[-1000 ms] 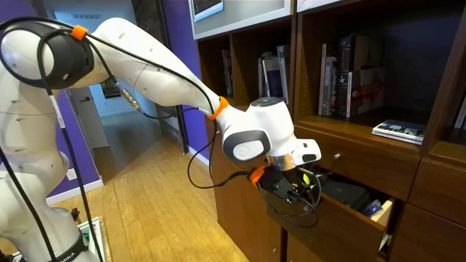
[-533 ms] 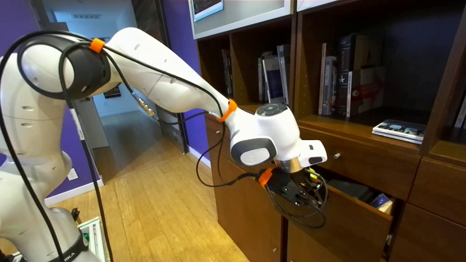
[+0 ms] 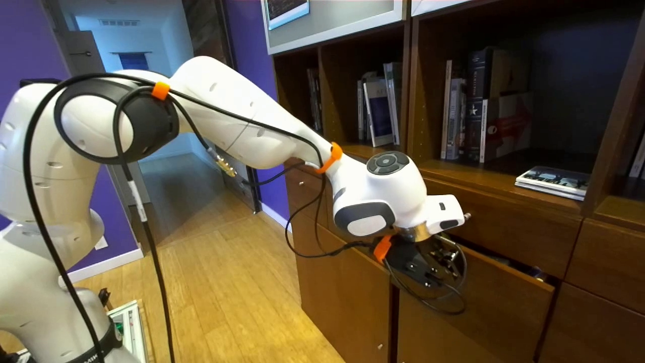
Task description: Close the open drawer fully
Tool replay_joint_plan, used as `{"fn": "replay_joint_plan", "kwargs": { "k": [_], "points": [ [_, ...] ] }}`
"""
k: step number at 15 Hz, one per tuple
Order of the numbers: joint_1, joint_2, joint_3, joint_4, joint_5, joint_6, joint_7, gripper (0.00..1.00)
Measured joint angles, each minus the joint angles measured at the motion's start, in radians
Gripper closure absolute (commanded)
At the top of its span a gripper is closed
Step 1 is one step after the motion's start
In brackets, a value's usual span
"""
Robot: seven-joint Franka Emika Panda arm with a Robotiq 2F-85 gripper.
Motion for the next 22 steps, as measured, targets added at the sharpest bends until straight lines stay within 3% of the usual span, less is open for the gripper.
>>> {"fn": "replay_joint_plan", "kwargs": {
  "k": [7, 11, 13, 18, 22],
  "points": [
    [-0.081, 0.088, 0.124, 0.088, 0.000, 0.044, -0.052, 0.00],
    [-0.103, 0.116, 0.153, 0.114, -0.003, 0.043, -0.066, 0.00],
    [-0.087, 0.112, 0.120, 0.114, -0.017, 0.008, -0.047, 0.00],
    [0.010, 0.063, -0.063, 0.103, -0.095, -0.170, 0.078, 0.00],
    [0.015, -0.002, -0.110, 0.073, -0.094, -0.394, 0.114, 0.00]
  ]
}}
